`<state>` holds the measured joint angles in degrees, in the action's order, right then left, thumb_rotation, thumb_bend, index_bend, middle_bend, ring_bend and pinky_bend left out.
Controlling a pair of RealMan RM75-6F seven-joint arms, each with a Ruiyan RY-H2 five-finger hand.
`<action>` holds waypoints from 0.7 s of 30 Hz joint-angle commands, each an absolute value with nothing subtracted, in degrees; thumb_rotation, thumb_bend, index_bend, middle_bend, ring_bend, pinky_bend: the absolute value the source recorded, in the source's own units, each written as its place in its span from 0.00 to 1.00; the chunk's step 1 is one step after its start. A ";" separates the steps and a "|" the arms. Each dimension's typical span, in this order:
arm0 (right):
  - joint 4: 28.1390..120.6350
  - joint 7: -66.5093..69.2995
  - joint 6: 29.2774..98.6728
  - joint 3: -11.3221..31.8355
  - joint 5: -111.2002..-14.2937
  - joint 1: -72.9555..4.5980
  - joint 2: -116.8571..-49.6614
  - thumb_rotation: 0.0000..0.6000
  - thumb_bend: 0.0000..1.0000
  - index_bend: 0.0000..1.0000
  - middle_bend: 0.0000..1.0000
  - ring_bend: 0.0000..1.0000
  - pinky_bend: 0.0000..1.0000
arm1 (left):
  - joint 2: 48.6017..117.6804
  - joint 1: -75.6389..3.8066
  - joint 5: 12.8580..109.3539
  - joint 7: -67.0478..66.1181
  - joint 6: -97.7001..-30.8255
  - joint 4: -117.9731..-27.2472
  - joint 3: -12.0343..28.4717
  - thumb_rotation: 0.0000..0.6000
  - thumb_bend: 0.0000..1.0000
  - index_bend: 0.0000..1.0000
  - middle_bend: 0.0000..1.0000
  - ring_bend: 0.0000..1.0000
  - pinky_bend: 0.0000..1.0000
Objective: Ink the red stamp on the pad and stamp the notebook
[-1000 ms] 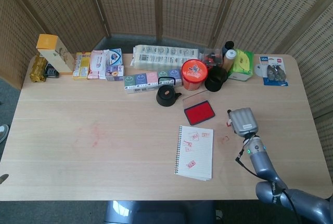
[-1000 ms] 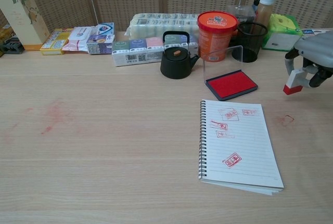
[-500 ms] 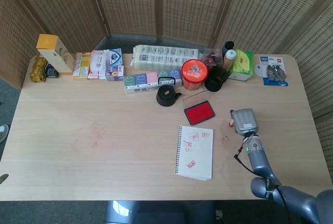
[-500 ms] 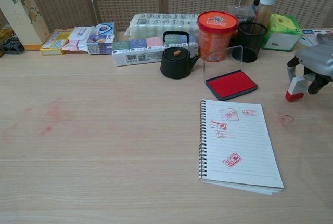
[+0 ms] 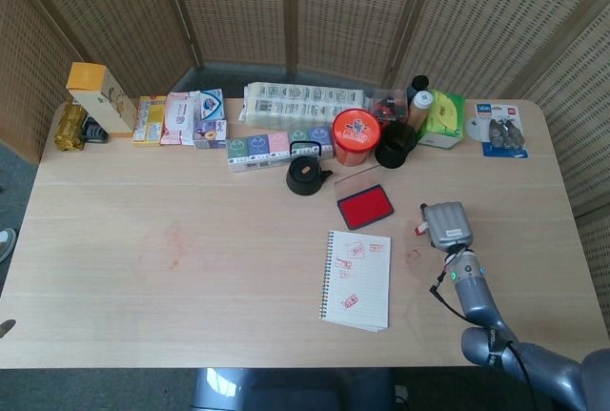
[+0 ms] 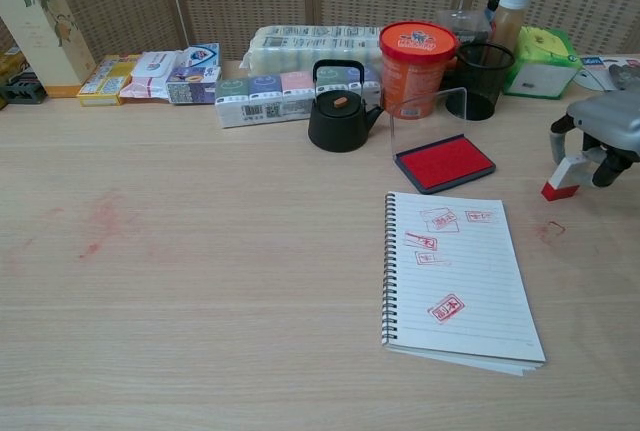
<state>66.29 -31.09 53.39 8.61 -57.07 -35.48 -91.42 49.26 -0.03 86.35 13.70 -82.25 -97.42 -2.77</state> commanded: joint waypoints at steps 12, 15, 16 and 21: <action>71.09 -32.95 55.05 8.22 -57.26 -35.24 -88.64 1.00 0.41 0.40 0.92 1.00 1.00 | 49.20 0.06 86.55 14.07 -82.46 -97.32 -2.79 1.00 0.03 0.00 0.00 0.00 0.04; 76.17 -33.55 57.54 8.09 -58.62 -34.51 -85.66 1.00 0.41 0.39 0.92 1.00 1.00 | 49.15 0.12 86.67 14.38 -82.60 -97.19 -2.82 1.00 0.03 0.00 0.00 0.00 0.04; 77.32 -33.49 58.12 8.10 -59.09 -34.34 -84.96 1.00 0.41 0.39 0.92 1.00 1.00 | 49.15 0.13 86.71 14.45 -82.63 -97.15 -2.83 1.00 0.03 0.00 0.00 0.00 0.04; 87.80 -28.13 65.90 7.70 -68.89 -31.58 -77.63 1.00 0.38 0.38 0.84 0.94 1.00 | 48.99 0.54 87.19 15.39 -83.54 -96.93 -2.90 1.00 0.03 0.00 0.00 0.00 0.04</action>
